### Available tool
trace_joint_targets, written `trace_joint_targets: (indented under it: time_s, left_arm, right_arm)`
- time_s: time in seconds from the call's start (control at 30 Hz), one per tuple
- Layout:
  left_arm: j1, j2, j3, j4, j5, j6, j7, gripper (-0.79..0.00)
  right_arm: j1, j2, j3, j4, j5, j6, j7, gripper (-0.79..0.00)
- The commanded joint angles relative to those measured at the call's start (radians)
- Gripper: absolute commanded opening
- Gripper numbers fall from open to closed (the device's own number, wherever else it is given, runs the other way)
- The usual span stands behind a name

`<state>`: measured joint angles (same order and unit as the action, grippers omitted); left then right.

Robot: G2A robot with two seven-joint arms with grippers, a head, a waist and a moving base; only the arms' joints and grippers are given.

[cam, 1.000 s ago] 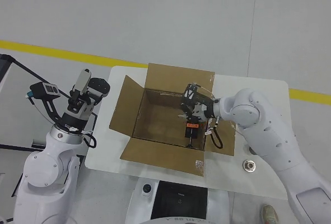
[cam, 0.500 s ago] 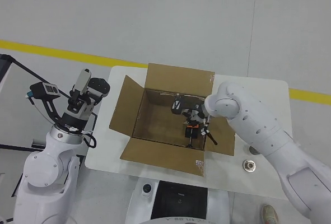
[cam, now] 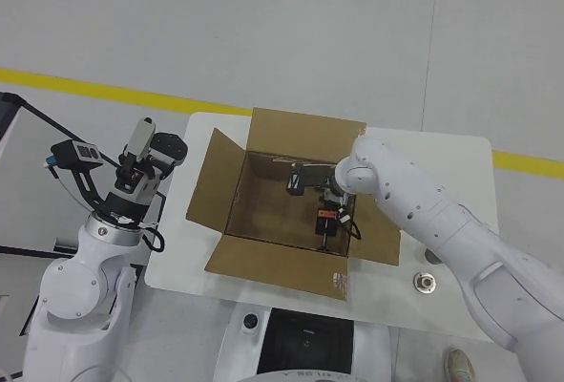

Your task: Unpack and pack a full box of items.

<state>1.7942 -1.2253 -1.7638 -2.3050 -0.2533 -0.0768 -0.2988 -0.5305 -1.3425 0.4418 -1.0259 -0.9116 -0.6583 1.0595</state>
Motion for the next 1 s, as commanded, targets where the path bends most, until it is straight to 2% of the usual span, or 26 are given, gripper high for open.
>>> trace_joint_targets:
  time_s: [0.0,0.47,0.77,0.83,0.87,0.9,0.93,0.97]
  left_arm:
    - [0.0,0.0,0.0,0.0,0.0,0.0,0.0,0.0]
    - [0.0,0.0,0.0,0.0,0.0,0.0,0.0,0.0]
    - [0.0,0.0,0.0,0.0,0.0,0.0,0.0,0.0]
    - [0.0,0.0,0.0,0.0,0.0,0.0,0.0,0.0]
    - [0.0,0.0,0.0,0.0,0.0,0.0,0.0,0.0]
    - [0.0,0.0,0.0,0.0,0.0,0.0,0.0,0.0]
    - [0.0,0.0,0.0,0.0,0.0,0.0,0.0,0.0]
    - [0.0,0.0,0.0,0.0,0.0,0.0,0.0,0.0]
  right_arm:
    - [0.002,-0.011,-0.019,0.014,-0.03,0.001,-0.014,-0.554]
    - [0.019,-0.102,-0.102,0.173,-0.119,0.03,-0.083,-0.551]
    - [0.024,-0.149,-0.139,0.239,-0.179,0.052,-0.066,-0.502]
    - [0.022,-0.159,-0.143,0.254,-0.18,0.05,-0.067,-0.554]
    - [0.022,-0.163,-0.145,0.263,-0.185,0.053,-0.066,-0.613]
    - [0.021,-0.168,-0.146,0.269,-0.186,0.055,-0.069,-0.727]
    - [0.021,-0.172,-0.147,0.277,-0.188,0.055,-0.071,-0.785]
    - [0.022,-0.177,-0.146,0.284,-0.188,0.056,-0.075,-0.785]
